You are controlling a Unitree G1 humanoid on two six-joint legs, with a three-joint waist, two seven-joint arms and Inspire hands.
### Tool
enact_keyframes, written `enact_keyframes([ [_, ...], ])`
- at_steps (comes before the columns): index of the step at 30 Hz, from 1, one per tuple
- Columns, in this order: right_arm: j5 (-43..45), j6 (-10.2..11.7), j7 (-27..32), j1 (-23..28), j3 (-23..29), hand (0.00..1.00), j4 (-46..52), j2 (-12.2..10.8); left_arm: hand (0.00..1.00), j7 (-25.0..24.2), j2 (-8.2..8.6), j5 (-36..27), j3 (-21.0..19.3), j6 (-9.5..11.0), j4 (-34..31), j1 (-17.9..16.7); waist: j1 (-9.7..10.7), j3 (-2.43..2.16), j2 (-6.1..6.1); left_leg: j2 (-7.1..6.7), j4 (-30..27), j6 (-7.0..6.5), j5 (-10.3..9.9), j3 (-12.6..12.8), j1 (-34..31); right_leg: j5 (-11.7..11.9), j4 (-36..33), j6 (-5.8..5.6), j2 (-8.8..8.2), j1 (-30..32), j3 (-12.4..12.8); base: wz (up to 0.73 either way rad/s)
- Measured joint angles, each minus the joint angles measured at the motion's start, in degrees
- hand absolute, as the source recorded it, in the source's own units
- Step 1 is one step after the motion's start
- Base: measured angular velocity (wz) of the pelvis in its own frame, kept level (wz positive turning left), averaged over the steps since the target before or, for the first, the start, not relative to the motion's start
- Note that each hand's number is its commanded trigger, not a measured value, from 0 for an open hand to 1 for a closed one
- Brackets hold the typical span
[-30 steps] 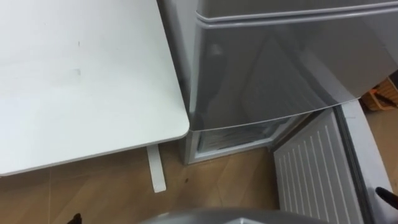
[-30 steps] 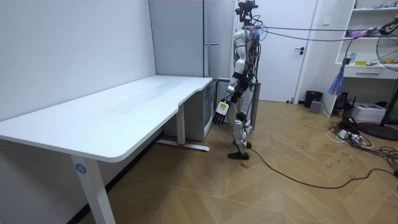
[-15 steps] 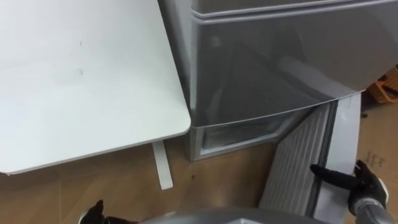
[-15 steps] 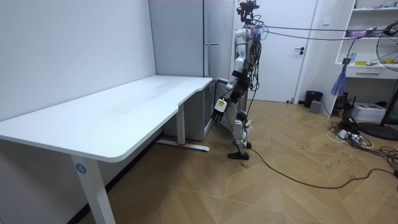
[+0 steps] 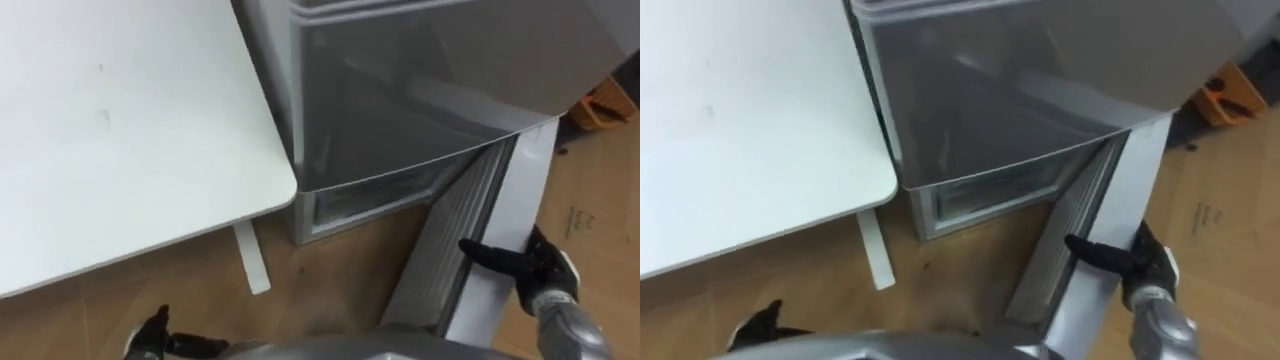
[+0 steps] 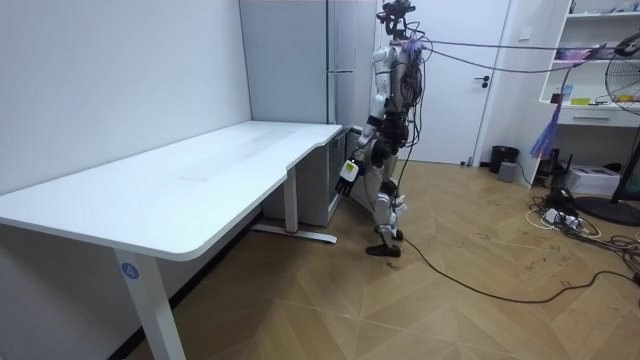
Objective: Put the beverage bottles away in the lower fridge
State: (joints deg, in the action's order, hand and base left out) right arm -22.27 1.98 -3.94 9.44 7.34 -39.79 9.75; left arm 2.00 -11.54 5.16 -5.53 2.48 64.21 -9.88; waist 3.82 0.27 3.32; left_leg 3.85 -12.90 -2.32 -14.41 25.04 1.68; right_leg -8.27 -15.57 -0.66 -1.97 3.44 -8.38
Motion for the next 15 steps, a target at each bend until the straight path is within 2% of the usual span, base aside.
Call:
enact_keyframes([
  [1, 0.03, -0.46, 0.04, -0.24, -0.58, 0.0, -0.07, 0.01, 0.0, 0.13, 0.02, -0.11, 0.25, -0.22, 0.08, 0.06, -0.87, -0.09, -0.27, 0.36, 0.22, -0.1, -0.01, 1.4, 0.48, -1.96, -5.36, 0.14, -0.75, -0.09, -3.22, -0.6],
  [2, 0.04, -0.55, 0.03, -0.34, -0.93, 0.0, -0.05, 0.19, 0.0, 0.05, 0.03, -0.61, 0.68, -0.28, -0.17, 0.21, -1.68, -0.12, -0.32, 0.4, 0.37, -0.1, -0.01, 2.32, 0.81, -2.94, -7.38, -0.13, -1.12, -0.79, -4.52, -0.78],
  [3, 0.01, -0.5, 0.06, -1.01, -1.77, 0.0, 0.04, 0.42, 0.0, -0.01, 0.03, -1.8, 1.36, -0.43, -0.62, 0.19, -3.46, -0.09, -0.25, 0.25, 0.43, -0.11, -0.01, 4.4, 0.93, -4.59, -9.2, -1.02, -1.81, -2.12, -4.9, -0.79],
  [4, 0.04, -0.22, 0.05, -1.8, -2.49, 0.0, 0.01, 0.4, 0.0, -0.22, 0.02, -2.21, 1.55, -0.85, -1.69, -0.2, -4.07, -0.05, -0.3, 0.18, -0.08, -0.08, 0.01, 4.89, 0.47, -5.16, -8.06, -1.69, -2.25, -3.48, -4.92, -0.58],
  [8, -0.23, 0.53, -0.24, -2.56, -6.19, 0.0, 1.11, 0.03, 0.0, -0.25, 0.41, -2.21, 2.67, -0.81, -4.03, -0.11, -4.18, -0.18, -0.29, -0.39, -0.98, 0.13, 0.51, 4.76, -0.24, -5.34, -1.09, -1.35, -1.98, -5.41, -5.07, -0.11],
  [10, -1.24, 0.27, -0.59, -2.67, -7.77, 0.0, 3.02, 0.05, 0.0, 0.0, 1.2, -2.3, 3.39, -0.81, -4.03, 0.75, -4.3, -0.3, -0.56, -0.55, -0.89, 0.08, 0.86, 4.9, -0.6, -5.12, 0.07, -0.4, -2.02, -5.47, -6.12, -0.09],
  [11, -1.97, 0.26, -0.99, -2.67, -8.88, 0.0, 3.75, -0.06, 0.0, 0.11, 1.76, -2.29, 3.58, -0.81, -3.99, 1.21, -4.3, -0.23, -1.02, -0.55, -0.84, 0.04, 1.03, 4.89, -0.6, -5.04, 0.07, -0.25, -2.02, -5.44, -6.17, 0.0],
  [13, -2.07, 0.26, -2.04, -2.69, -10.44, 0.0, 3.96, -0.16, 0.0, 0.1, 2.22, -2.26, 3.61, -0.82, -3.92, 1.53, -4.35, -0.46, -1.42, -0.56, -0.74, 0.05, 1.24, 4.77, -0.51, -5.01, -0.01, -0.19, -2.08, -5.46, -6.7, 0.02],
  [15, -2.61, -0.07, -3.31, -2.8, -12.12, 0.0, 4.43, -0.33, 0.0, 0.05, 2.53, -2.16, 3.74, -0.82, -3.96, 1.74, -4.51, -0.47, -1.58, -0.56, -0.65, 0.03, 1.47, 4.68, -0.52, -4.99, -0.04, -0.14, -2.06, -5.48, -6.73, 0.04],
])
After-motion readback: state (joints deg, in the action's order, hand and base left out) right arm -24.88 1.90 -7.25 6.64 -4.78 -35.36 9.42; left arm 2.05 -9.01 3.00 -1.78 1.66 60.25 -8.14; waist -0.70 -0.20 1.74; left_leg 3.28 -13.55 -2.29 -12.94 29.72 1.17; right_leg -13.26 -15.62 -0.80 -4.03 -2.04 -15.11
